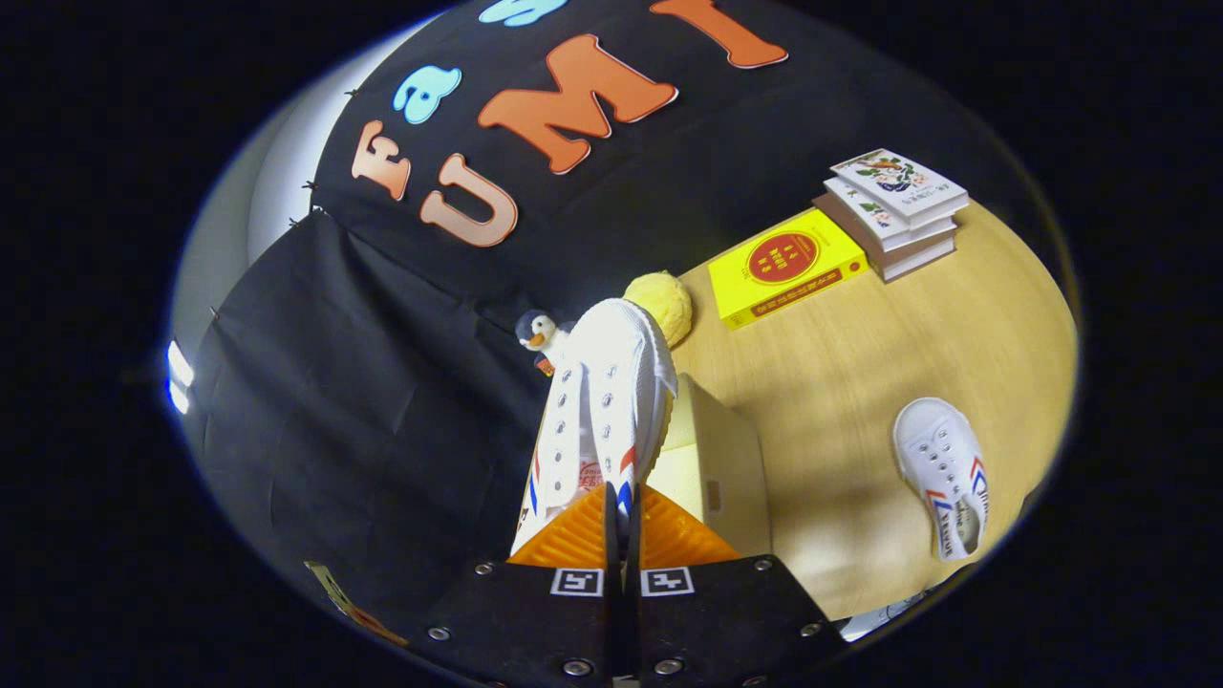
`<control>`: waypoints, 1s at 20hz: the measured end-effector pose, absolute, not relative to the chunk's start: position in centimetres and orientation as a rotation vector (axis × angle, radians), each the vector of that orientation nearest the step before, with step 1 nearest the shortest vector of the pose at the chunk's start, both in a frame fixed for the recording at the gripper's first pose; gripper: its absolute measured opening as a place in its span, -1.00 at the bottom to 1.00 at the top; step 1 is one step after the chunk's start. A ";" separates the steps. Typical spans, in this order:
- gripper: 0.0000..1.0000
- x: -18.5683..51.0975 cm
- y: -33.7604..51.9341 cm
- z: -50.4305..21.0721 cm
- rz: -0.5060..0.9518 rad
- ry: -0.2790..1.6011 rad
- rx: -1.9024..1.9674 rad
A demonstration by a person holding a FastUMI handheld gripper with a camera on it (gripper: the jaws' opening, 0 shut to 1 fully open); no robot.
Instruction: Open the storage box then place both shoes into the box .Put the left shoe in first, then the right shoe, with the right side of both shoes facing outward in a uniform manner.
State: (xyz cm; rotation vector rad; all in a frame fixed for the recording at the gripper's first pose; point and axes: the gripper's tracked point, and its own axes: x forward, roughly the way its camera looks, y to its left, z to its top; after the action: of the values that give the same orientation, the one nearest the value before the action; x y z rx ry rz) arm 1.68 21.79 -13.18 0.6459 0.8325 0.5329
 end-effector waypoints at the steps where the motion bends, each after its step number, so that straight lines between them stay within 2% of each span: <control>1: -1.00 1.4 23.4 -13.8 0.543 0.845 0.640; 7: -1.00 0.2 29.8 -18.3 0.543 0.928 0.590; 20: -0.99 0.5 32.4 -25.0 0.454 0.978 0.444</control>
State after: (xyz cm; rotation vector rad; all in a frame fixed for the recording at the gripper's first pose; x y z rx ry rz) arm 0.52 32.39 -25.03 0.4445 0.9780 0.4538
